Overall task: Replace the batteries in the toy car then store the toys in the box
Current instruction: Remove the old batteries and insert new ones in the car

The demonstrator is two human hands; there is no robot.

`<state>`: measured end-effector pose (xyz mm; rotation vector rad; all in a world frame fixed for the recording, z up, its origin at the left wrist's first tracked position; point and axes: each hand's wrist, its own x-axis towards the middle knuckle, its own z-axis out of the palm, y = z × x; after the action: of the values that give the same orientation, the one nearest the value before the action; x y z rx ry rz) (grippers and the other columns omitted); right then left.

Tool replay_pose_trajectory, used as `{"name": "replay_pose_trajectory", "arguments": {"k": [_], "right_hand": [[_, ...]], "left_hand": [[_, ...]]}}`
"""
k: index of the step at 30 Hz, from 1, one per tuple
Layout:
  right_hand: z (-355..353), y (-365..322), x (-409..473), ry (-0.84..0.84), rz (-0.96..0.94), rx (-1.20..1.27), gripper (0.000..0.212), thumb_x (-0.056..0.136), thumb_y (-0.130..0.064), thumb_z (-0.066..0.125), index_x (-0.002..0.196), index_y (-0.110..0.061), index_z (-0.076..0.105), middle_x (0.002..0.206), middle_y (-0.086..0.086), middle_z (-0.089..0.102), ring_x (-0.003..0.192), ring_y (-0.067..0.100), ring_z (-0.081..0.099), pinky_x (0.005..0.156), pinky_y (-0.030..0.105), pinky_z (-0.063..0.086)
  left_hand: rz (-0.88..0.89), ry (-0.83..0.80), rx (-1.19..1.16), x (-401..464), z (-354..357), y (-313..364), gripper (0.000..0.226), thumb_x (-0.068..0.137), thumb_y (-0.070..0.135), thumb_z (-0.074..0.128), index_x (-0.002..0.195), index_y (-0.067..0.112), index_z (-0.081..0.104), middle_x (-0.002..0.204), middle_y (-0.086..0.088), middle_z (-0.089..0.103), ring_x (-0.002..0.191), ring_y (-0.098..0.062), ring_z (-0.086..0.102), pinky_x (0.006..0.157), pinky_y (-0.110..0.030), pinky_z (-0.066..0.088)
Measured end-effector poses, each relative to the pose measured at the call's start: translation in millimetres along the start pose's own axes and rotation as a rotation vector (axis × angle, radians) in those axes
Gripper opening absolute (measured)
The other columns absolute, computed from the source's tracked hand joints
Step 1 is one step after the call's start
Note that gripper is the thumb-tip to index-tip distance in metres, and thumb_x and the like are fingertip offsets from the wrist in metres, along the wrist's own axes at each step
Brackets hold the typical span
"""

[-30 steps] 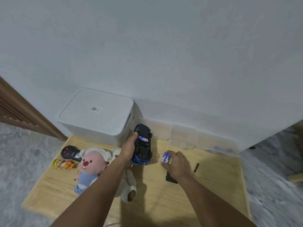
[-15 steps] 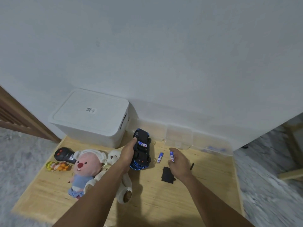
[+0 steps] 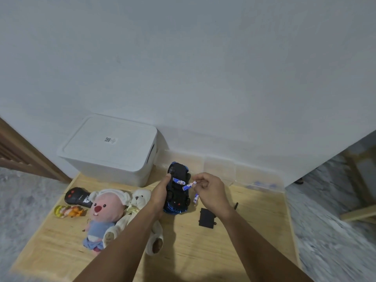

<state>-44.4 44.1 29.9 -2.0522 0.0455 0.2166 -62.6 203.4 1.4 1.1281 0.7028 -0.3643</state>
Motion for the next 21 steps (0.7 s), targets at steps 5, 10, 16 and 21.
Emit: {"name": "replay_pose_trajectory", "arguments": {"k": [5,10,16,21], "right_hand": [[9,-11,-2,0.077,-0.047,-0.005,0.016,0.078,-0.008,0.076,0.088,-0.017,0.068,0.079,-0.007,0.067,0.072,0.003,0.063,0.065,0.011,0.051],[19,-13,-4,0.034,-0.165,-0.048,0.013,0.079,-0.003,0.073,0.088,-0.013,0.076,0.080,-0.007,0.071,0.074,0.003,0.067,0.077,0.023,0.057],[23,-12,-4,0.021,-0.142,-0.093,0.015,0.085,-0.003,0.066,0.088,-0.014,0.077,0.085,-0.006,0.073,0.079,0.006,0.068,0.079,0.024,0.056],[19,-8,-3,0.120,-0.069,-0.102,0.009,0.083,-0.007,0.070,0.089,-0.012,0.074,0.087,-0.003,0.069,0.077,0.009,0.064,0.072,0.017,0.052]], "left_hand": [[0.017,-0.021,-0.008,-4,7,1,0.046,0.098,0.043,0.046,0.106,0.006,0.071,0.098,-0.020,0.074,0.093,-0.036,0.069,0.087,-0.046,0.055],[0.031,-0.049,0.015,-6,10,1,0.046,0.098,0.044,0.046,0.108,0.007,0.072,0.102,-0.019,0.073,0.095,-0.032,0.070,0.083,-0.040,0.056],[0.014,-0.112,-0.050,-9,8,0,0.048,0.097,0.047,0.046,0.109,0.007,0.071,0.097,-0.018,0.074,0.087,-0.031,0.072,0.070,-0.036,0.056],[0.117,-0.188,-0.032,-8,5,1,0.053,0.081,0.039,0.069,0.115,-0.001,0.060,0.106,-0.024,0.070,0.096,-0.037,0.070,0.076,-0.042,0.056]]}}
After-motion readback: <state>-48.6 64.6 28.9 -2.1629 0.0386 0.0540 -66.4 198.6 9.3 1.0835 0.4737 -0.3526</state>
